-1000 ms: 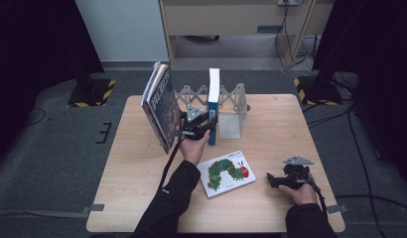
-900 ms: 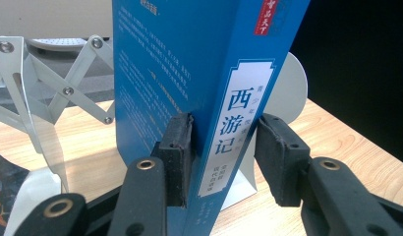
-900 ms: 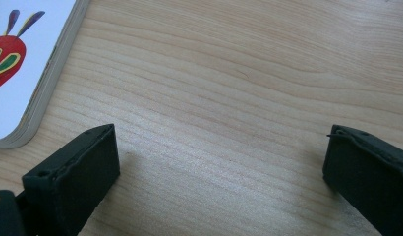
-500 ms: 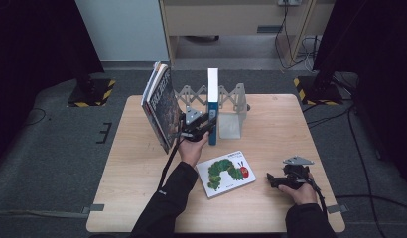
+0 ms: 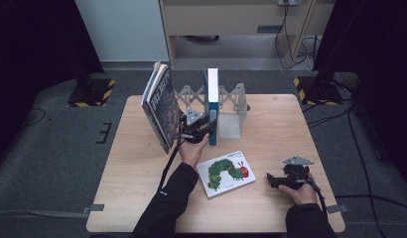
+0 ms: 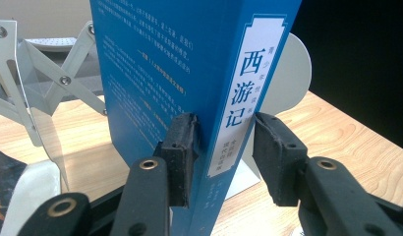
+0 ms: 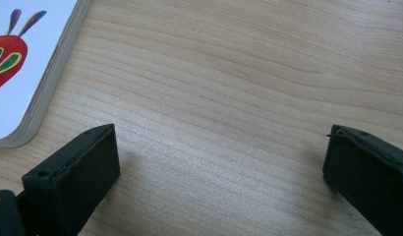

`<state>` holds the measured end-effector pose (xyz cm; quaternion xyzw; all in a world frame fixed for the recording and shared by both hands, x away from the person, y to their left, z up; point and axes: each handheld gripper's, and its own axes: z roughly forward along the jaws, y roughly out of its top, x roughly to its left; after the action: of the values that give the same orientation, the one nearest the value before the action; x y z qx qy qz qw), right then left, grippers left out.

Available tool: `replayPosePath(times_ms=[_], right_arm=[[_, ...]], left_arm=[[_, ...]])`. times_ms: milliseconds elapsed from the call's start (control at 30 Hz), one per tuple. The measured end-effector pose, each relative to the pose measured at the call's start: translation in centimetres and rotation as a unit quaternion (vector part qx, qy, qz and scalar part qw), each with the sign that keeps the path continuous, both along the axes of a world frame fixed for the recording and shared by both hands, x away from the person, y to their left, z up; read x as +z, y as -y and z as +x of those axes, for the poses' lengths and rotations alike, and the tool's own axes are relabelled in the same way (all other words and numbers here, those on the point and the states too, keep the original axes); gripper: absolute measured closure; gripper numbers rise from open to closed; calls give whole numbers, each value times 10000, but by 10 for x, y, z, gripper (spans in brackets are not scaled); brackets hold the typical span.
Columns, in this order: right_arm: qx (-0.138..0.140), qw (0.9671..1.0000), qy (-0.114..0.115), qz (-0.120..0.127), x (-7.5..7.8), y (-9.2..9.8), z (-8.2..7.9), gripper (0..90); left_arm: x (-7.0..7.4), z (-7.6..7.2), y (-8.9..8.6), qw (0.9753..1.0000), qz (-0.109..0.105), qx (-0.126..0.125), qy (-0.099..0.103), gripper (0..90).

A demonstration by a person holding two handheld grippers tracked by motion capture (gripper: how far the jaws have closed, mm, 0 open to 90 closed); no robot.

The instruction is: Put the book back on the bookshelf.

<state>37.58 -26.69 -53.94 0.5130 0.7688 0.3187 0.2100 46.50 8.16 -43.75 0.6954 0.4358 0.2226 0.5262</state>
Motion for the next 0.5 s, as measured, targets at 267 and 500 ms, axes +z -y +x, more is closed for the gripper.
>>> replayPosePath(times_ms=[267, 500], right_arm=[[-2, 10000, 2, 0, 0, 0, 0, 9], [-4, 10000, -2, 3, 0, 0, 0, 8]], left_arm=[[1, 0, 1, 10000, 9, 4, 41, 575], [8, -10, -5, 9997, 114, -179, 87, 527]])
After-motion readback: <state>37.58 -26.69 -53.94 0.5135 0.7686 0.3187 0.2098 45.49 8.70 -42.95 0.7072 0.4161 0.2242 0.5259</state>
